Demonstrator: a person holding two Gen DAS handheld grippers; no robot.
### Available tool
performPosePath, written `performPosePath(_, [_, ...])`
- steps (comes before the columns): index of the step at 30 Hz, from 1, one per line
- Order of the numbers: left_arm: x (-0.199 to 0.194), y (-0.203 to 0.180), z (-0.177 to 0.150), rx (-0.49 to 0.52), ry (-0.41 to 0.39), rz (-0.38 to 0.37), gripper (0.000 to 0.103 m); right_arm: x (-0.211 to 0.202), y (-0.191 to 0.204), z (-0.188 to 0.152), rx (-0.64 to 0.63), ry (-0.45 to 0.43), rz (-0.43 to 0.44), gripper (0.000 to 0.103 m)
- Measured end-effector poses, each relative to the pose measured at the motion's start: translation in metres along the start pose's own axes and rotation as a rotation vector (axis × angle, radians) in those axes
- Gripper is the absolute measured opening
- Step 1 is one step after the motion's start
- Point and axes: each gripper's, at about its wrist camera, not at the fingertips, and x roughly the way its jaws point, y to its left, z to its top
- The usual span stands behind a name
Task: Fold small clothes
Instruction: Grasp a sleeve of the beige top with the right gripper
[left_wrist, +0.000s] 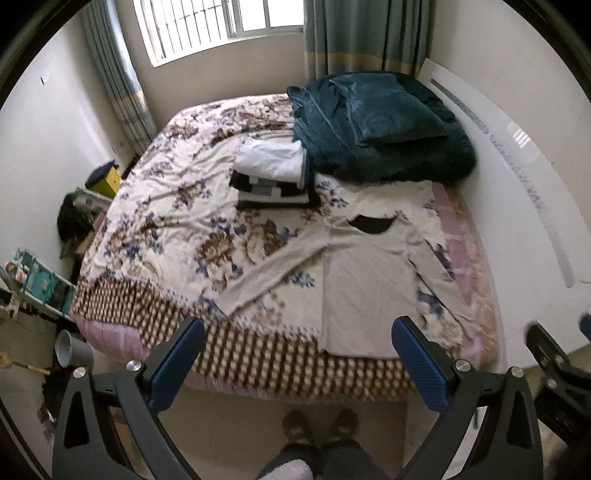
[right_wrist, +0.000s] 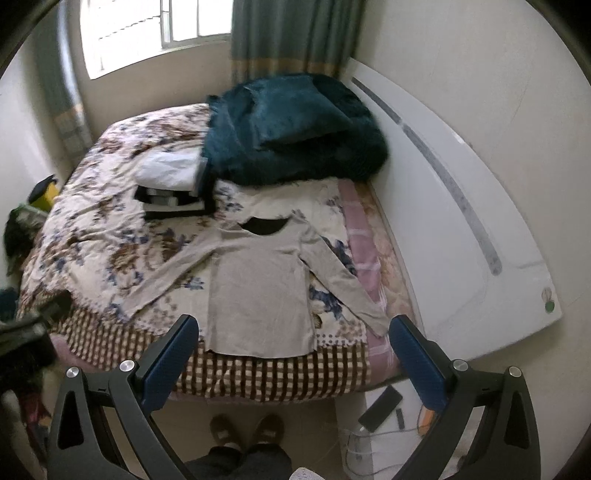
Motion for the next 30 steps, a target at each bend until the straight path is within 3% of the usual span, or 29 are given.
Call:
performPosePath(6, [0.110,-0.029,0.006,0.036,0.047,0.041,0.103,0.113,-0.049,-0.029,0.200,0.106,-0.095,0.103])
performPosePath(17, [0.348,-0.112,-0.028,0.098,0.316,0.129,0.103,0.401,-0.199,-0.129,0.748,0.377,-0.138,0.101])
performPosePath(20, [0.397,-0.132,-0.039,0.119,0.386,0.134,0.103,0.468,-0.237,-0.166,0.949,0.395,-0.132,0.095])
performPosePath(24, [0.452,-0.153,-0.045,0.120,0.424,0.146,0.103,0.535,-0.275,-0.203,1.170,0.393,-0.095,0.065])
performPosePath(30, [0.518,-0.173,-0.045,0.103,0.465,0.143,0.103,0.606,-0.305,-0.237,1.460,0.304,-0.068,0.064])
